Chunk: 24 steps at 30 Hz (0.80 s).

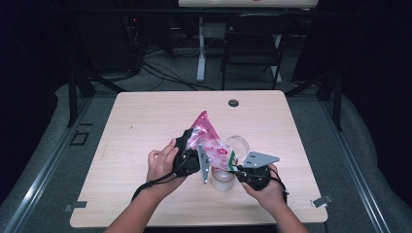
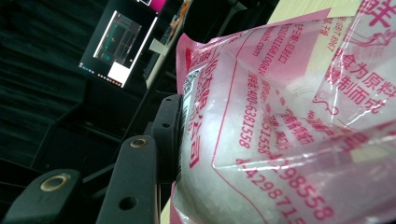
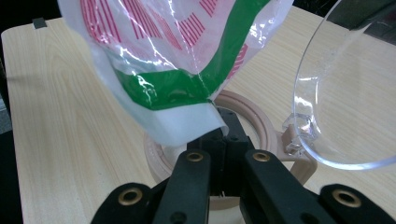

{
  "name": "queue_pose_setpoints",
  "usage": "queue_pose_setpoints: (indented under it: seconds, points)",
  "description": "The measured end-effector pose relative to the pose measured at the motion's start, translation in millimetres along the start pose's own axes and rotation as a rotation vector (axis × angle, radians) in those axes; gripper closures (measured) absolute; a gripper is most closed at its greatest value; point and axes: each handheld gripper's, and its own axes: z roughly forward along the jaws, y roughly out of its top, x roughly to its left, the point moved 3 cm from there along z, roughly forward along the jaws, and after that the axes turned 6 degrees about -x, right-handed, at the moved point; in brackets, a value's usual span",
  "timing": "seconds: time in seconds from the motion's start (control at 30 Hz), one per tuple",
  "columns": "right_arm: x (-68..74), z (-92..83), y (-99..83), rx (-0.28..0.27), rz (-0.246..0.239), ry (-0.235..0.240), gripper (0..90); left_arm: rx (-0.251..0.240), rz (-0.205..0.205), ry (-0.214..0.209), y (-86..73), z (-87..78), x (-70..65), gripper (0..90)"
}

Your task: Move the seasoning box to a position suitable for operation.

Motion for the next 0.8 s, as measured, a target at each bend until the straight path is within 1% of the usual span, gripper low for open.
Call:
queue_pose_setpoints:
  seconds: [0.07,0.17,0.4,0.5,0.57,0.63,0.77,0.8]
  points:
    - [0.3,-0.4,0.4,0.002,-0.006,0.000,90.0,0.004,-0.007,-0.003,-1.5,0.0,-0.4,61.0]
    - [0.8,-0.7,0.9,-0.006,-0.004,-0.004,90.0,0.008,-0.006,-0.003,-3.5,0.0,-1.4,61.1]
    - [1.3,-2.1,2.1,-0.009,-0.008,-0.006,90.0,0.017,-0.033,-0.012,-8.8,-0.6,-4.2,61.1]
    - [1.9,-2.1,2.7,-0.016,-0.007,-0.009,90.0,0.022,-0.034,-0.015,-10.3,-1.1,-4.8,61.1]
    - [2.0,-2.2,3.0,-0.018,-0.006,-0.009,90.0,0.023,-0.042,-0.016,-11.2,-1.8,-5.9,61.1]
    - [2.2,-2.5,3.4,-0.019,-0.006,-0.009,90.0,0.025,-0.039,-0.019,-12.1,-2.9,-6.0,61.2]
    - [3.3,-2.7,5.1,-0.027,-0.011,-0.014,90.0,0.031,-0.052,-0.018,-15.6,-4.6,-7.3,61.2]
    - [3.7,-2.9,5.5,-0.029,-0.010,-0.014,90.0,0.030,-0.048,-0.017,-16.3,-4.5,-7.0,61.2]
